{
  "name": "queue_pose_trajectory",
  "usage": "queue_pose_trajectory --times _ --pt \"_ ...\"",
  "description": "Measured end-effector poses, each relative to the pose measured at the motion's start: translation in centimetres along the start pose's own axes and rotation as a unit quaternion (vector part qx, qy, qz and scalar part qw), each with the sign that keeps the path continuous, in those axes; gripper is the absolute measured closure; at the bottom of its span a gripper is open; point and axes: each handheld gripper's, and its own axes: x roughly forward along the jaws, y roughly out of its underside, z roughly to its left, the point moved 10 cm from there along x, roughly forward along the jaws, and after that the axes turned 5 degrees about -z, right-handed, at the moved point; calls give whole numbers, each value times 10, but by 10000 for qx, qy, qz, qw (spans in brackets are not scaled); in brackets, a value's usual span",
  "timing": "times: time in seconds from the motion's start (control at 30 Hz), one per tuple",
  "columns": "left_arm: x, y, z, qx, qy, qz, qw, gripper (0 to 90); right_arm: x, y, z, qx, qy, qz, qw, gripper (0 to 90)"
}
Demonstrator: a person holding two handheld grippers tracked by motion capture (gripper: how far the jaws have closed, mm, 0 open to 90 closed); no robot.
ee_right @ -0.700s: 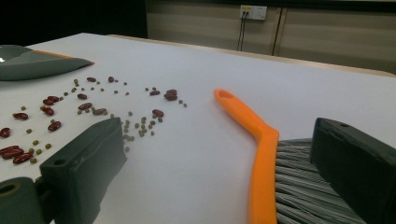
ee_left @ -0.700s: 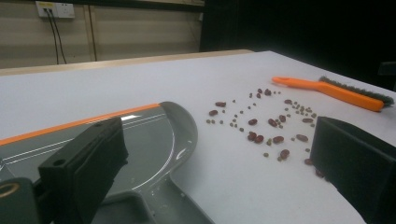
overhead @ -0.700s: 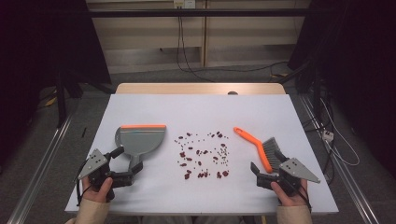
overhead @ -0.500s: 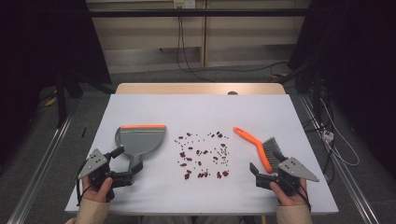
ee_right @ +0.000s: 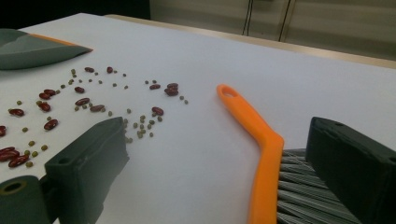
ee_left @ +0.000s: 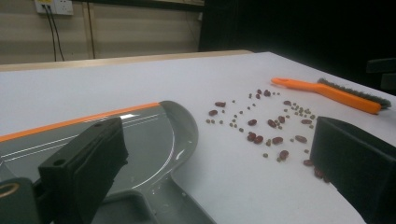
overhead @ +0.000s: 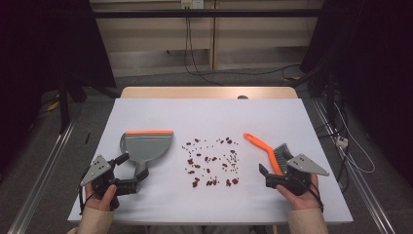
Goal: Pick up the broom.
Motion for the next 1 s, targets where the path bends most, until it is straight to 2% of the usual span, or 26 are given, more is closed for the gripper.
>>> queue_pose_trajectory --times 0.3,0.5,0.73,0.93,1.0 --pt "2 0 -2 11 39 8 10000 35 8 2 -4 40 -23 169 9998 52" --pt "2 2 1 -42 46 12 10000 35 10 4 -11 111 -5 255 9996 53" --pt "6 3 2 -86 77 16 9999 35 20 0 -19 149 36 361 9992 63" --pt "6 4 -1 13 141 84 9999 35 27 -3 -23 156 34 428 9990 63" --pt "6 5 -1 -30 116 63 9999 35 29 -1 -25 171 57 469 9987 65"
